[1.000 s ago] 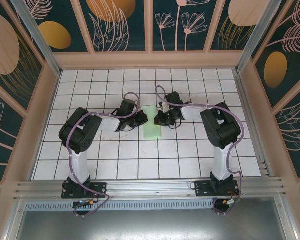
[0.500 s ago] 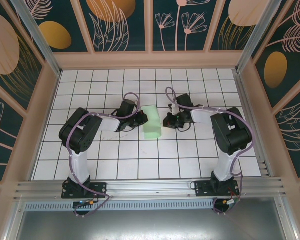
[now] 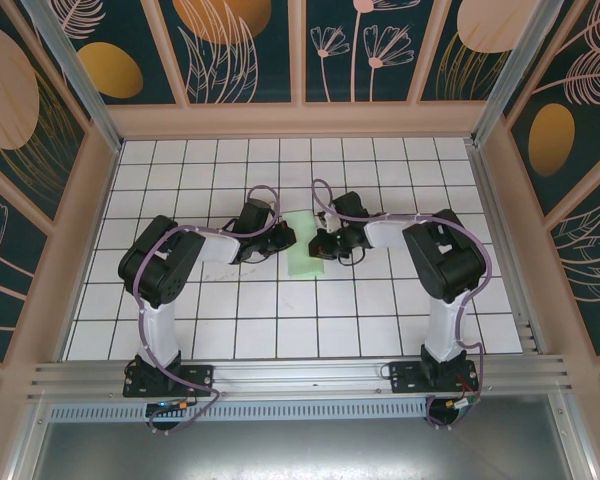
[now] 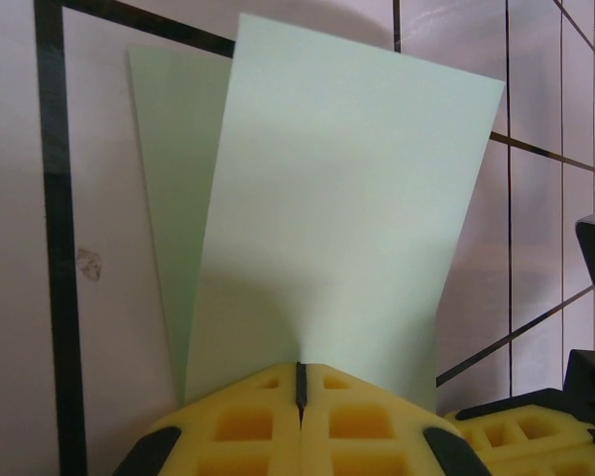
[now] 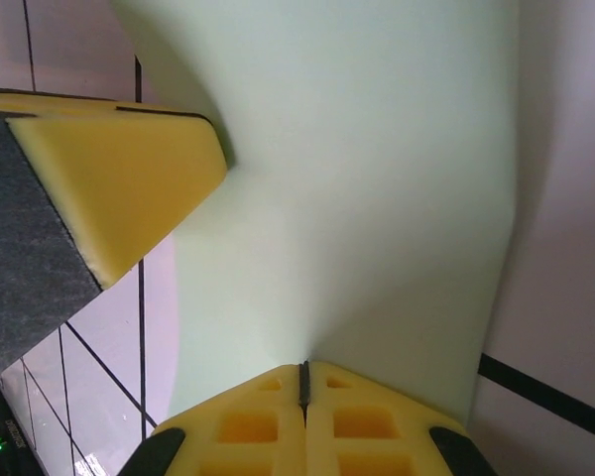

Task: Fold a paper plane with a square sheet of paper (pick it up from the middle)
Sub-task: Fold the square sheet of paper in half at the center of the table.

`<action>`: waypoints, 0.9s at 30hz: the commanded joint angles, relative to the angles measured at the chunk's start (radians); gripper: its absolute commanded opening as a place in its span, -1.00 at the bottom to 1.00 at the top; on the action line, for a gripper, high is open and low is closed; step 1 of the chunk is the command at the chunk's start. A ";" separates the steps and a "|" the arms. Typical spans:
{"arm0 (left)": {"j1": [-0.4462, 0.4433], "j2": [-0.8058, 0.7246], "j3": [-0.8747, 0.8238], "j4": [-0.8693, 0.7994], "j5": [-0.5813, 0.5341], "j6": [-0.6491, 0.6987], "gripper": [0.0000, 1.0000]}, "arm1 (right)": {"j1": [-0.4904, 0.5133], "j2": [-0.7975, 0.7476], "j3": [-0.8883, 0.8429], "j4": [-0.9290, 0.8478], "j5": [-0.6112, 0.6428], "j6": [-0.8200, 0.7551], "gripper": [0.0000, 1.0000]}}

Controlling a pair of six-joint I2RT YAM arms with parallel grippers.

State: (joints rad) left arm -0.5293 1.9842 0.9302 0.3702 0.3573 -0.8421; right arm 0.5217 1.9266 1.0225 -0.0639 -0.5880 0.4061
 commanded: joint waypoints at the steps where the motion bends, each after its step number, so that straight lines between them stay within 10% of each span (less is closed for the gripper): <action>1: 0.008 0.150 -0.053 -0.202 -0.162 0.023 -1.00 | -0.007 -0.033 -0.105 -0.070 -0.005 -0.012 -1.00; 15: 0.009 0.148 -0.051 -0.192 -0.150 0.043 -1.00 | -0.036 -0.312 -0.219 -0.116 0.017 -0.033 -1.00; 27: 0.009 0.142 -0.044 -0.204 -0.129 0.064 -1.00 | -0.049 -0.046 0.080 0.086 0.087 0.079 -1.00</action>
State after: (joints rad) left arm -0.5293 1.9862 0.9321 0.3729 0.3626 -0.8276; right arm 0.4812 1.8217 1.0443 -0.0322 -0.5213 0.4526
